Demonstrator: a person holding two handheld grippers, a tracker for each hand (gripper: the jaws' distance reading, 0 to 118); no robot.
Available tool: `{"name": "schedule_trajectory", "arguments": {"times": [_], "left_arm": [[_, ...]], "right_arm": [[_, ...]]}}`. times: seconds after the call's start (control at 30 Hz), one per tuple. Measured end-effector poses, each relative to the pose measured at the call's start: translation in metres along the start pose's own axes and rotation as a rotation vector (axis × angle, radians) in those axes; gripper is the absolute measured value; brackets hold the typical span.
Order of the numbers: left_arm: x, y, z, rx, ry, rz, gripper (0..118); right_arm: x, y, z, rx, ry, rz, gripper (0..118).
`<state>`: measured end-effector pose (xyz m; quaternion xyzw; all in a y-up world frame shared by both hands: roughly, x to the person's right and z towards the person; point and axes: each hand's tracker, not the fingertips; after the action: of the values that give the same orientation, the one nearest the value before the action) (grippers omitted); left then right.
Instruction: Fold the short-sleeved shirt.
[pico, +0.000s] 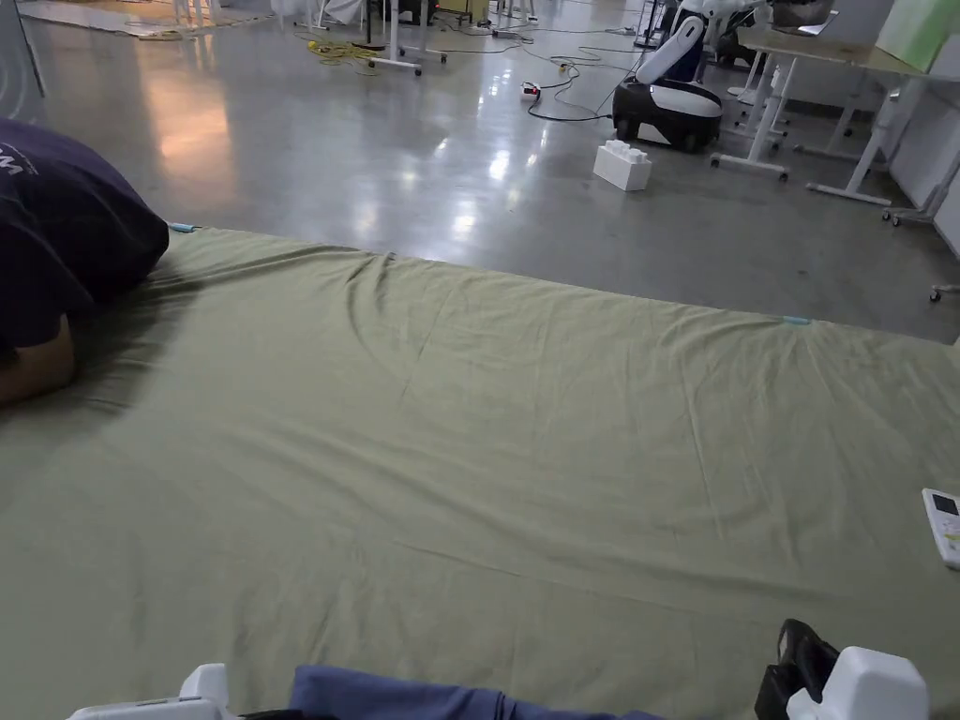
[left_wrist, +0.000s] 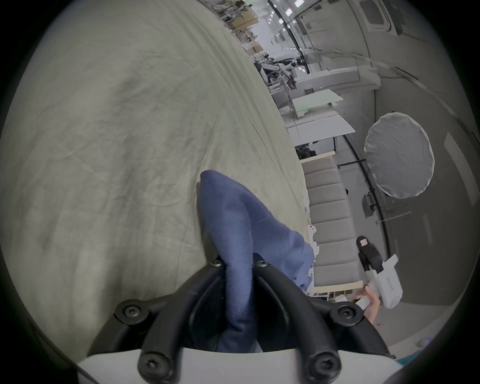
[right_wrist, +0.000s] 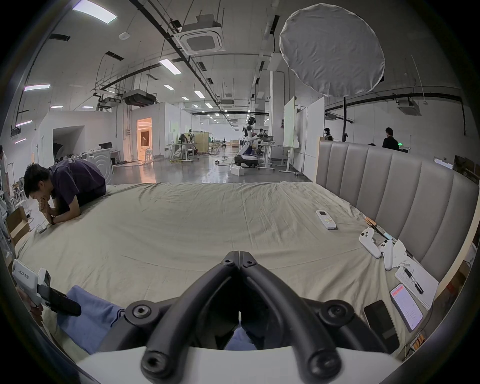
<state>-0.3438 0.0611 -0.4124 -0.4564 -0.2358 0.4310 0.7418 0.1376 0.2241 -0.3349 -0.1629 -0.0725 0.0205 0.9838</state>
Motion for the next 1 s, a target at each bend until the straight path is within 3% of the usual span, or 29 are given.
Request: {"name": "schedule_trajectory", "arguments": {"times": [0.33, 0.7, 0.83, 1.0], "left_arm": [[0.064, 0.021, 0.048, 0.023, 0.035, -0.193, 10], [0.141, 0.049, 0.121, 0.068, 0.413, -0.392, 10], [0.169, 0.044, 0.112, 0.06, 0.529, -0.438, 10], [0.197, 0.026, 0.082, 0.021, 0.575, -0.491, 10]], "right_arm": [[0.003, 0.003, 0.0, 0.005, -0.001, 0.006, 0], [0.003, 0.006, -0.002, 0.013, 0.016, 0.006, 0], [0.002, 0.006, -0.003, 0.016, 0.023, 0.003, 0], [0.002, 0.003, -0.004, 0.01, 0.027, -0.003, 0]]}}
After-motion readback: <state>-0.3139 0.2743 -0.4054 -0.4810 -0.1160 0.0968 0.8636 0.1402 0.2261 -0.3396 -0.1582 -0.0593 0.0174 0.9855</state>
